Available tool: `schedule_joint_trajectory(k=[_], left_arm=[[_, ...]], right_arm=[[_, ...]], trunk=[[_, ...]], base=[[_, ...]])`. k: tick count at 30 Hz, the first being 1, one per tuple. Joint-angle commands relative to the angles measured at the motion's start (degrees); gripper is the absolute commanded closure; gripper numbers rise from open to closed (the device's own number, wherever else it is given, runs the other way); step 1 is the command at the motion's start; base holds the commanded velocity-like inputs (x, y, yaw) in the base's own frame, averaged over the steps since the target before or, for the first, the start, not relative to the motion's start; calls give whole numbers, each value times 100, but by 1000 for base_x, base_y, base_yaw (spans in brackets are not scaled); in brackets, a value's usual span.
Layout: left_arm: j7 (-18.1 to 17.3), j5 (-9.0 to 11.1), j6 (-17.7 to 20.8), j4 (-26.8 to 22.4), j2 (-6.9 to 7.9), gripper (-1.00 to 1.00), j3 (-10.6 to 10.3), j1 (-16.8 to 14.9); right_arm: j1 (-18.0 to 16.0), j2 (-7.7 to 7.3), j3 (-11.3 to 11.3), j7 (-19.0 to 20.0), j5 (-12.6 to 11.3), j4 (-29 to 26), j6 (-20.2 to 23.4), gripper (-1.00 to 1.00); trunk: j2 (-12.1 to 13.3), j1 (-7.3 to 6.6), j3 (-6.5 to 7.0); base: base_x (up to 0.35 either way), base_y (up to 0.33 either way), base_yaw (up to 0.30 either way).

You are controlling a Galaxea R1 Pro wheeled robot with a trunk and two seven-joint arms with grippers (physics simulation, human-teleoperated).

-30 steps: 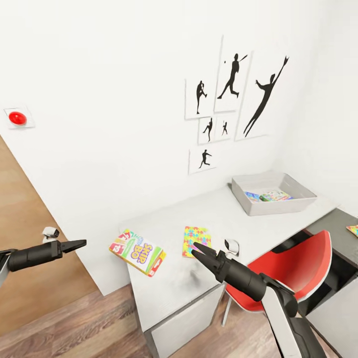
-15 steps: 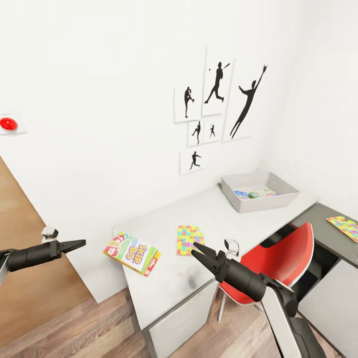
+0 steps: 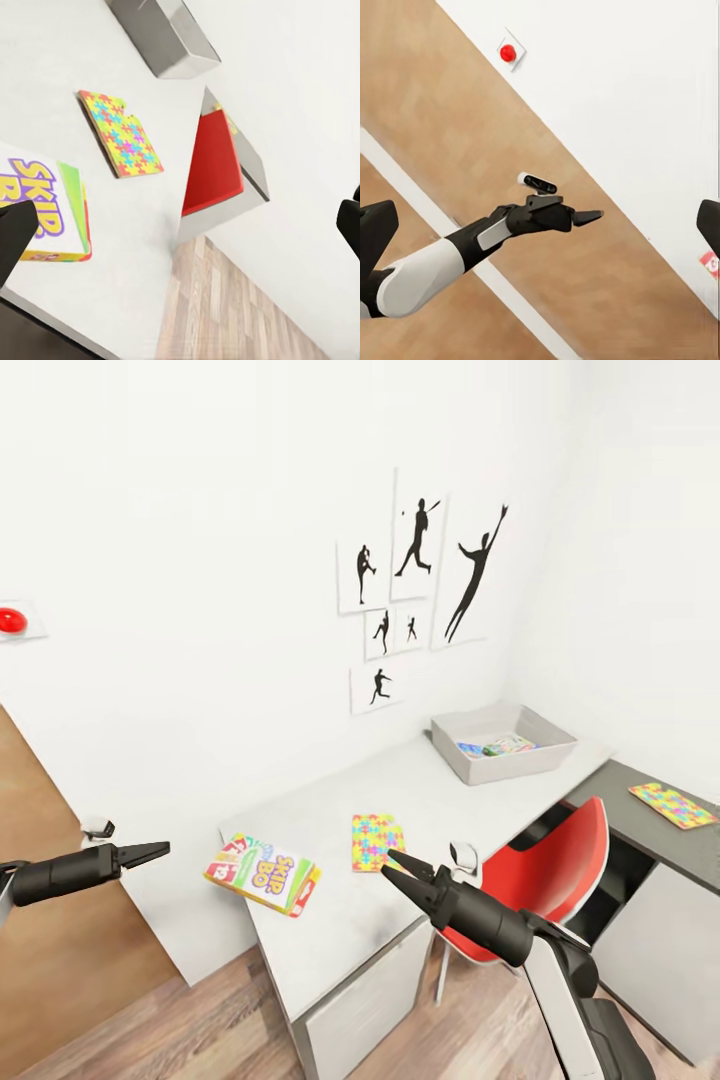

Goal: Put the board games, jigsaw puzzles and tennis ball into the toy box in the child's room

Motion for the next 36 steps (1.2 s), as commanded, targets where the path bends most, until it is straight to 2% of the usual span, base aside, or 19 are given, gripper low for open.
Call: schedule_joint_trajectory(k=[1, 16, 29, 36], left_arm=[[-23, -2, 61, 0, 2, -100, 1, -4], [-23, -2, 61, 0, 2, -100, 1, -4], [-23, -2, 61, 0, 9, -100, 1, -4], [-23, -4, 61, 0, 11, -100, 1, -4]], right_arm=[[-6, 2, 1, -3, -25, 0, 41, -100], [-4, 5, 1, -12, 14, 0, -81, -100], [-6, 3, 6, 3, 14, -1, -99, -100], [-3, 2, 6, 4, 14, 0, -99, -100]], trunk=[[-12, 4, -8], [-12, 4, 10], [-12, 4, 120], [-12, 4, 184]], base=[[3, 15, -62], [127, 33, -10], [25, 11, 0], [1, 161, 0]])
